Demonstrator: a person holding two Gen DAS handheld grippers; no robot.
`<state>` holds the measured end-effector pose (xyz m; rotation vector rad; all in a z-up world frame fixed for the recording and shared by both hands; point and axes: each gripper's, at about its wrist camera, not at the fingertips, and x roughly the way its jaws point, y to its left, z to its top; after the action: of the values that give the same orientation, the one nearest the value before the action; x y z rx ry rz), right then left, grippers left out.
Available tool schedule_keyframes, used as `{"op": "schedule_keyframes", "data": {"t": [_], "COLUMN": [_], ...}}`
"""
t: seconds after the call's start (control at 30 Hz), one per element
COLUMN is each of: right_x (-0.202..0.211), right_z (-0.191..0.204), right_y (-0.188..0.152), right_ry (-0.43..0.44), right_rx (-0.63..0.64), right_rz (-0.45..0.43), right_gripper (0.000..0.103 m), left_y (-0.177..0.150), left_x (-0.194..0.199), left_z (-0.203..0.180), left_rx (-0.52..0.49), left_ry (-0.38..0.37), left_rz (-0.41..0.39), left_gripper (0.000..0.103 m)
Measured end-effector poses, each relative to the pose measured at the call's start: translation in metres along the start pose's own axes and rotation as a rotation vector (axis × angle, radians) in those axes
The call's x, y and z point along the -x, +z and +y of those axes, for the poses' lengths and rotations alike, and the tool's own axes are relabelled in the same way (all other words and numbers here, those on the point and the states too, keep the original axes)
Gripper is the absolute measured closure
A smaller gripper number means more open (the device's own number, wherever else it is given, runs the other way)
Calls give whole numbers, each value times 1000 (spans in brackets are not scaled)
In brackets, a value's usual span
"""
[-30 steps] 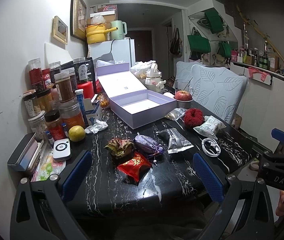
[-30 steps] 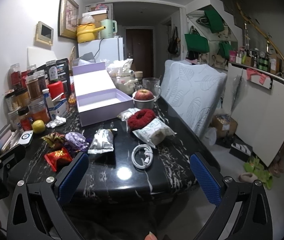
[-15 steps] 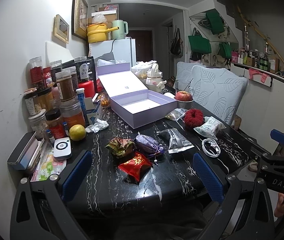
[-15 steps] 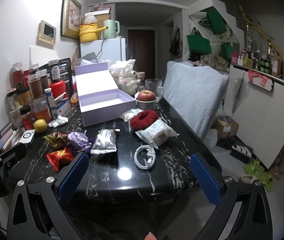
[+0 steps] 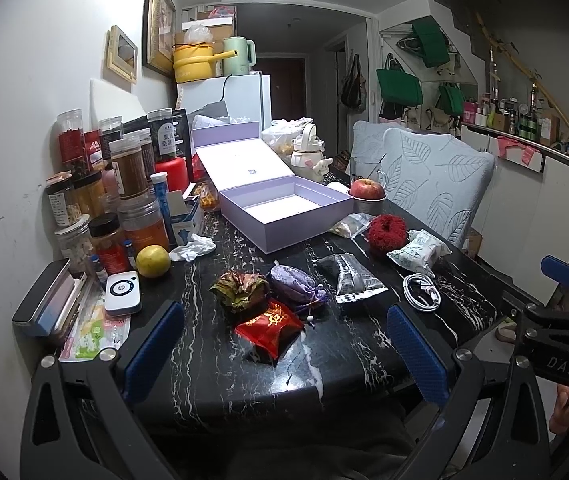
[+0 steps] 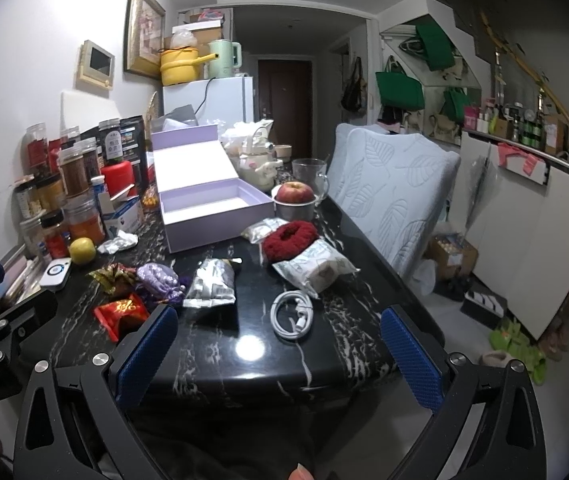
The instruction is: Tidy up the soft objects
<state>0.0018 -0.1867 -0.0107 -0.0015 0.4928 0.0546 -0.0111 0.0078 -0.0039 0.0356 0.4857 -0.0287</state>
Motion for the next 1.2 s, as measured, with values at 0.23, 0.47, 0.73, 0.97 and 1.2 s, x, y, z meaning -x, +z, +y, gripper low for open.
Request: {"op": "schedule_keyframes", "data": {"t": [0.23,0.47,0.73,0.97,1.2], "right_x": [0,0,0,-6,-19], "right_z": [1,3,3,-2,-8], "right_y": [0,0,0,-1,-4], "right_ry": [1,-1,9,49,57], "right_rx": [2,5,-4,-30,-22], "right_rz": [-1,-1,-2,9,11], "right_gripper": [0,0,0,0,0], "left_y": [-1,-2,-5,0,2], "left_x": [-3,-4,-9,-24,-40], "left_z": [-2,-3,-6,-1,6], "left_rx": [2,1,3,10,21], "left_ry": [-2,-2,-9,-36,-70], "left_rz": [4,7,21,54,92], "left_gripper": [0,0,0,0,0]}}
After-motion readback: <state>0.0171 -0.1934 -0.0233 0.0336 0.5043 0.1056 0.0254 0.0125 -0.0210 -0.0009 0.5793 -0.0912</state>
